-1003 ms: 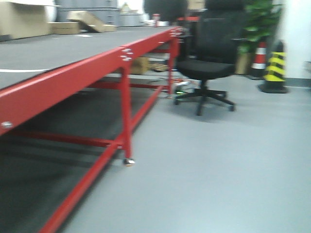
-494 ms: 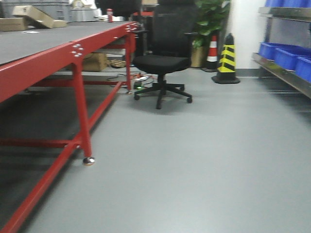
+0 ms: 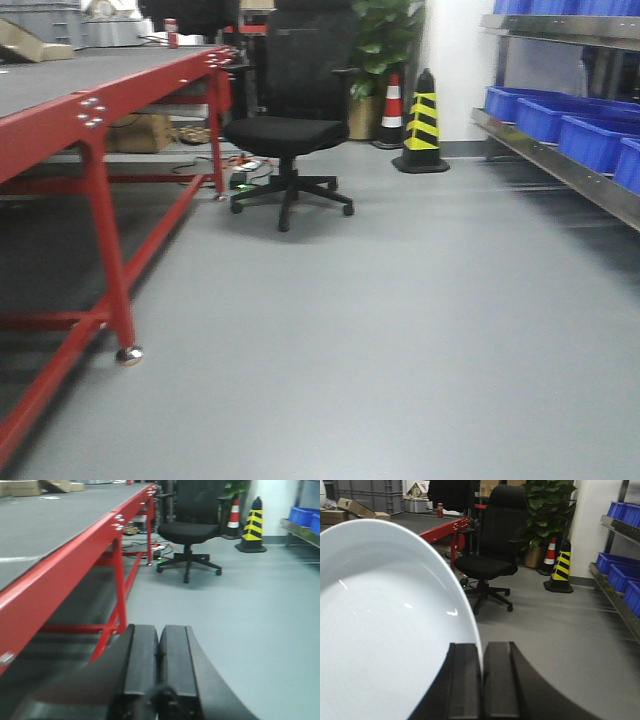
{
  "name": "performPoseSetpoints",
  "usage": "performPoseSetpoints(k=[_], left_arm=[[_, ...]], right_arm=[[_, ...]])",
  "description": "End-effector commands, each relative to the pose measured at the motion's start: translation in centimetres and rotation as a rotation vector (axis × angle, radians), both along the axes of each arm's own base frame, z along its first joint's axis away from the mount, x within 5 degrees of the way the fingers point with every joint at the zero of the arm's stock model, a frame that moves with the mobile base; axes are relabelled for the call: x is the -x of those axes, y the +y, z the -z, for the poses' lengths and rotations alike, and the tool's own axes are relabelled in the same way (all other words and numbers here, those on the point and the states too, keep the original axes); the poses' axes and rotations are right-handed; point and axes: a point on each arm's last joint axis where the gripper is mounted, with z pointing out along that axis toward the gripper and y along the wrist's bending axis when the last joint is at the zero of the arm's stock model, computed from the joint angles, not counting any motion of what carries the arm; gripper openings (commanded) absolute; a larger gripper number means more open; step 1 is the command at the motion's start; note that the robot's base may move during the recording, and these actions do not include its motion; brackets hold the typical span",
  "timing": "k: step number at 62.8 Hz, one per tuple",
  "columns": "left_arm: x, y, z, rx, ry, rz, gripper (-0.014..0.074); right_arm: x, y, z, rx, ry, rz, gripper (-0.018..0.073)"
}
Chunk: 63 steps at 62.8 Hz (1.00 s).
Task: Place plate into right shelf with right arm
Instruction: 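Drive the base past the red table toward the steel shelf rack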
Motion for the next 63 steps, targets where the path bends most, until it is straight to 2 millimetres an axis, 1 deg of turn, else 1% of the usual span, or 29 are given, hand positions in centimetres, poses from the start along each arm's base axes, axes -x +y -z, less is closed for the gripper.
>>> performPoseSetpoints(k=[1, 63], left_arm=[[0.03, 0.16, -0.48, 0.007, -0.078, -0.018, -0.0047], [0.03, 0.16, -0.48, 0.007, -0.078, -0.018, -0.0047]], right_arm=[[0.07, 0.13, -1.60, -0.003, -0.100, -0.014, 0.0055], [0.08, 0.12, -1.57, -0.003, -0.098, -0.013, 0.0055]])
